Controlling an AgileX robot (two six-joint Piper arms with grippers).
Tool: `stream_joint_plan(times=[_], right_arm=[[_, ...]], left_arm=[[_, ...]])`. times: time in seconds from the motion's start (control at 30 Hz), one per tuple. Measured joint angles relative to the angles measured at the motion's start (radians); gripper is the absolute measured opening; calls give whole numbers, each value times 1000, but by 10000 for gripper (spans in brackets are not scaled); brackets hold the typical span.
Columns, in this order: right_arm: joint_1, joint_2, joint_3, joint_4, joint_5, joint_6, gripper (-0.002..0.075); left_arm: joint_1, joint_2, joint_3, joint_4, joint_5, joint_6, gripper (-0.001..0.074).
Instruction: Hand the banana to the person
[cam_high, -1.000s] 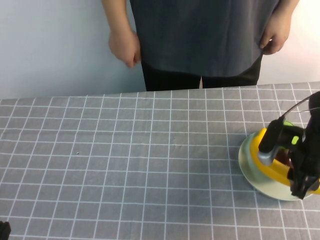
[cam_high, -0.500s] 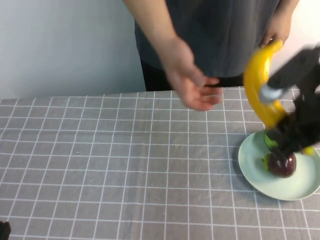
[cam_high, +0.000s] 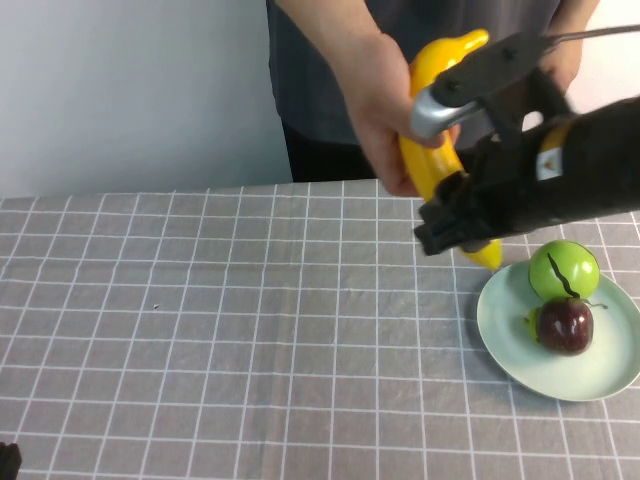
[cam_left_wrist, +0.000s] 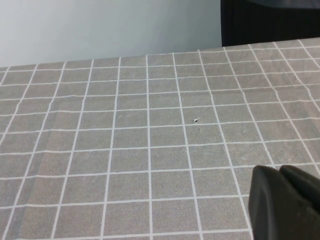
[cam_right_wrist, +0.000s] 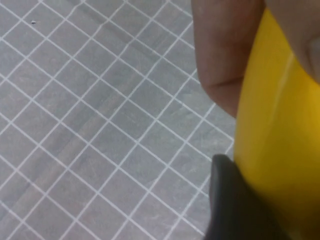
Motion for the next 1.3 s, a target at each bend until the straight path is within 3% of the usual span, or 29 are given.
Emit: stream_joint_plan(times=[0.1, 0.17, 0.3, 0.37, 0.5, 0.73, 0.83, 1.3], right_arm=[[15, 12, 0, -3, -14, -2, 70], [22, 12, 0, -3, -18, -2, 179], [23, -3, 0, -10, -15, 41, 491], [23, -26, 0, -31, 6, 91, 540], [23, -125, 5, -79, 122, 135, 445], [23, -356, 32, -130, 287, 129, 99], [23, -451, 80, -127, 293, 129, 20], [23, -600, 113, -181, 455, 129, -9]], left_arm=[[0, 0, 0, 0, 0, 0, -6], [0, 0, 0, 0, 0, 0, -6], [0, 0, 0, 0, 0, 0, -6], [0, 0, 0, 0, 0, 0, -6], [0, 0, 0, 0, 0, 0, -6], [0, 0, 0, 0, 0, 0, -6], [0, 0, 0, 0, 0, 0, -6], [0, 0, 0, 0, 0, 0, -6]])
